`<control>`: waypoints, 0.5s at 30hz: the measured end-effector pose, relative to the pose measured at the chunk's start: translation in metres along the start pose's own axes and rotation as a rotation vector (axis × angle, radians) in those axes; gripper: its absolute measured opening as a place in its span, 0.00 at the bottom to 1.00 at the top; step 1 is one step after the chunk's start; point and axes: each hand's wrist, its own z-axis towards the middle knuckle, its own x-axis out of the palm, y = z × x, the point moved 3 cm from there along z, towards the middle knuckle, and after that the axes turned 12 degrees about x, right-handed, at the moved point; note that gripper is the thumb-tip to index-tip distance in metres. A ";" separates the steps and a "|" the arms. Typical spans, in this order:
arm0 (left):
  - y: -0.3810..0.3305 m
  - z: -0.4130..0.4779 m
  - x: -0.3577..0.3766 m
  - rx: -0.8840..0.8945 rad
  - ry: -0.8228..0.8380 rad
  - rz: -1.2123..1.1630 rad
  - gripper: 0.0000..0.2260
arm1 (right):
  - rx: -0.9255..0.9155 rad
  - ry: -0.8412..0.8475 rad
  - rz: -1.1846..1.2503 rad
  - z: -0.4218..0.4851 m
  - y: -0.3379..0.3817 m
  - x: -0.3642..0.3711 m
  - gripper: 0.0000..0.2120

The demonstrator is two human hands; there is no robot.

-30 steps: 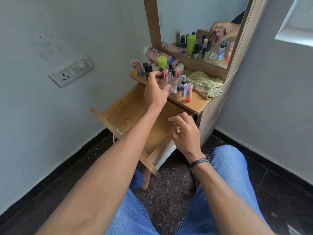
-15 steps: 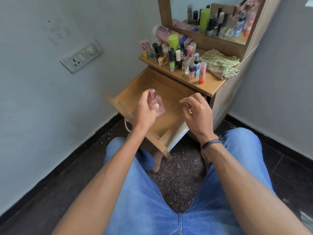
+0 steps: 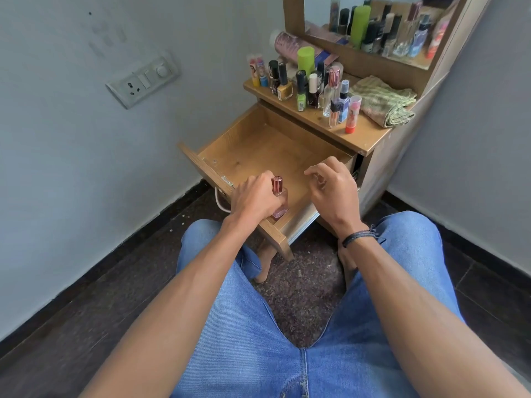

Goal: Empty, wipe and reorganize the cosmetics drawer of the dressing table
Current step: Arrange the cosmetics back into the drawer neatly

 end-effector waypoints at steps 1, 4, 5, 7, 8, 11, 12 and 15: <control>0.001 0.001 -0.002 -0.013 0.016 -0.002 0.13 | 0.004 0.002 -0.001 0.000 -0.001 0.000 0.07; 0.002 0.001 -0.004 -0.028 0.096 -0.025 0.17 | 0.021 0.012 -0.005 0.001 -0.002 -0.001 0.07; 0.002 0.000 -0.004 -0.025 0.132 -0.029 0.19 | 0.025 0.015 -0.006 0.000 -0.002 -0.001 0.07; 0.001 -0.001 -0.005 -0.006 0.196 -0.035 0.22 | 0.028 0.022 -0.005 0.000 -0.003 0.000 0.08; 0.001 -0.002 -0.005 0.004 0.218 -0.039 0.21 | 0.028 0.026 -0.004 0.000 -0.003 0.001 0.08; -0.001 -0.004 -0.007 0.018 0.254 -0.042 0.18 | 0.027 0.039 -0.004 0.001 -0.003 0.002 0.08; -0.002 -0.004 -0.007 0.017 0.259 -0.044 0.17 | 0.028 0.040 -0.003 0.001 -0.003 0.002 0.08; -0.002 -0.006 -0.005 0.013 0.280 -0.061 0.15 | 0.031 0.047 -0.004 0.001 -0.004 0.003 0.08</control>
